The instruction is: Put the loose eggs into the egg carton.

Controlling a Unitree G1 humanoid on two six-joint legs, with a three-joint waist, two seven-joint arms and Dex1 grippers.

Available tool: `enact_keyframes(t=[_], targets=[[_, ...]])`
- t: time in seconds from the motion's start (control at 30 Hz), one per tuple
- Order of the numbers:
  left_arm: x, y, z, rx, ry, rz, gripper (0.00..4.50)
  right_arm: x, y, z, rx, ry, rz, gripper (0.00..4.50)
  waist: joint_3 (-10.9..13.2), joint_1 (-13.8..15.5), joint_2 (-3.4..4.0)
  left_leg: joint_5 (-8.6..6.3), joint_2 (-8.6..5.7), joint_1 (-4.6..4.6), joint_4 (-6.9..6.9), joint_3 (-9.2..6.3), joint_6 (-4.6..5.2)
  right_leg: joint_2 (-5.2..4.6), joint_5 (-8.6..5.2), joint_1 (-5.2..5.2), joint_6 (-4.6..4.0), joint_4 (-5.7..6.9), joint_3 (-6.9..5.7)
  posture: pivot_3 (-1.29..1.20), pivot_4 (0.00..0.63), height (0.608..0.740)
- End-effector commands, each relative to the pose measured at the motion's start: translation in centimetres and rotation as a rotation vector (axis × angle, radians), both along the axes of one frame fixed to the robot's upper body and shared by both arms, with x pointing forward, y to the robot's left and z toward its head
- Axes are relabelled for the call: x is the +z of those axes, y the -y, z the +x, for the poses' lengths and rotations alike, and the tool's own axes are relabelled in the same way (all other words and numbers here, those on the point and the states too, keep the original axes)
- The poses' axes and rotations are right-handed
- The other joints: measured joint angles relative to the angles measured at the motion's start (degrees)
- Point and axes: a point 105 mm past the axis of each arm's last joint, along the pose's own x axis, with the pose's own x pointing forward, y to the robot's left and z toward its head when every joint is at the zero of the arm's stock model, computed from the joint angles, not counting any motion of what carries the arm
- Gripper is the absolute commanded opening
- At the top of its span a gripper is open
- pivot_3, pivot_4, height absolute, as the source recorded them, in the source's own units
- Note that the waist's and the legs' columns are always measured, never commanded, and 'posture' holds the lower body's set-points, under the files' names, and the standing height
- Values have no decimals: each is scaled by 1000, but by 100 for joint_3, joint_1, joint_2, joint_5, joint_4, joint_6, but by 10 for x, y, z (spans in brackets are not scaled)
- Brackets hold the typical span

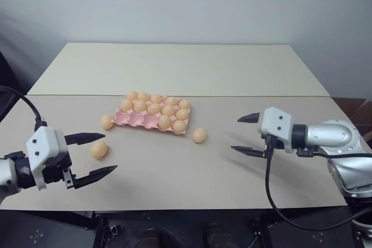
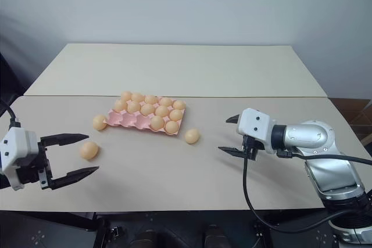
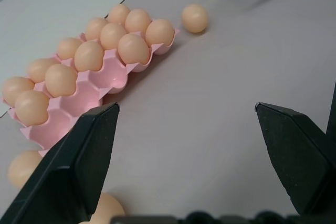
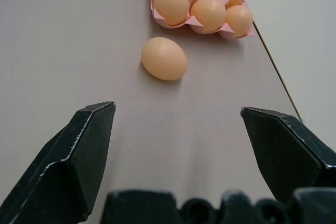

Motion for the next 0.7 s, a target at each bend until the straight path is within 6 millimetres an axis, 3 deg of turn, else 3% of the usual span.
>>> enact_keyframes(t=[0.03,0.37,0.7], targets=[[6,5,-2,-23,37,0,4500,7,-15,7,26,25,17,4462,0,-4,0,0,0,0,0,0,0,0,0,-1,0,1,1,0,150,740],[7,10,-5,-25,47,-3,4500,-16,-64,44,78,-32,30,4462,0,21,0,0,0,-10,1,-1,0,-1,0,-8,0,-1,-2,0,150,740],[4,12,-6,-19,41,2,4500,-40,-86,68,36,-77,1,4462,0,12,1,0,0,-6,1,-2,0,-1,0,-6,0,3,-3,0,150,740]])
